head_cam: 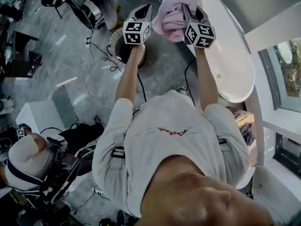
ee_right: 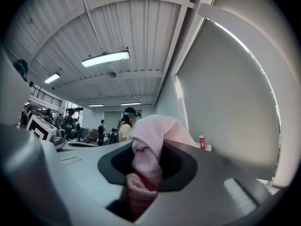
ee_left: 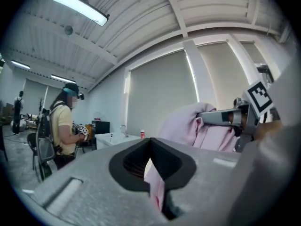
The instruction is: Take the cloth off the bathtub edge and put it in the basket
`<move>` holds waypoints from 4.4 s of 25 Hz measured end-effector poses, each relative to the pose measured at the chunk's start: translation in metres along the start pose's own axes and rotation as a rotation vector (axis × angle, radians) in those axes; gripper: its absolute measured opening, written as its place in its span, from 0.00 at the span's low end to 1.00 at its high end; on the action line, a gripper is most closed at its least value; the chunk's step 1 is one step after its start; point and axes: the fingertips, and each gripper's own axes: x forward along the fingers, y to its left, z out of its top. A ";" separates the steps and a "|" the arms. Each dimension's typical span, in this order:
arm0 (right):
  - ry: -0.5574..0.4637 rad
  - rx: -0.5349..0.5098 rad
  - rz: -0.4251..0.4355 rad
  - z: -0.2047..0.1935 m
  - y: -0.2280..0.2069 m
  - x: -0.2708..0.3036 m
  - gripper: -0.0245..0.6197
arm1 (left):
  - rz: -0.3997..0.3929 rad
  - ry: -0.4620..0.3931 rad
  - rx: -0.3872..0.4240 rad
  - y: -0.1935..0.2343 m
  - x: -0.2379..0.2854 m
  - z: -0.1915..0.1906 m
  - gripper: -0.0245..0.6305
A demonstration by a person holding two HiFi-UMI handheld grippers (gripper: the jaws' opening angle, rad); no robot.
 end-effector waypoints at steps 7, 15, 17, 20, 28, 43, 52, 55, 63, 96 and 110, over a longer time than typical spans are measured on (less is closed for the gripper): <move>0.020 0.026 0.232 -0.014 0.097 0.065 0.20 | 0.238 -0.005 -0.037 0.095 -0.065 -0.006 0.04; 0.063 0.042 0.476 -0.030 0.175 0.132 0.20 | 0.485 0.015 -0.040 0.170 -0.115 -0.008 0.04; 0.071 0.044 0.524 -0.035 0.189 0.143 0.20 | 0.532 0.024 -0.041 0.180 -0.125 -0.012 0.04; 0.087 0.053 0.580 -0.040 0.201 0.154 0.20 | 0.595 0.040 -0.056 0.188 -0.136 -0.021 0.04; 0.092 0.057 0.722 -0.036 0.234 0.161 0.20 | 0.721 0.044 -0.058 0.194 -0.158 -0.014 0.04; 0.120 0.038 0.801 -0.049 0.238 0.162 0.20 | 0.771 0.045 -0.063 0.191 -0.149 -0.018 0.04; 0.109 0.025 0.759 -0.059 0.265 0.189 0.20 | 0.747 0.034 -0.058 0.236 -0.159 -0.027 0.04; 0.112 0.016 0.740 -0.061 0.280 0.200 0.20 | 0.730 0.020 -0.073 0.259 -0.164 -0.027 0.04; 0.096 0.011 0.683 -0.052 0.330 0.229 0.20 | 0.671 0.000 -0.069 0.321 -0.183 -0.016 0.04; 0.305 0.000 0.665 -0.168 0.330 0.277 0.21 | 0.629 0.149 -0.242 0.361 -0.135 -0.135 0.04; 0.552 -0.033 0.680 -0.320 0.315 0.293 0.21 | 0.670 0.259 -0.402 0.371 -0.132 -0.267 0.04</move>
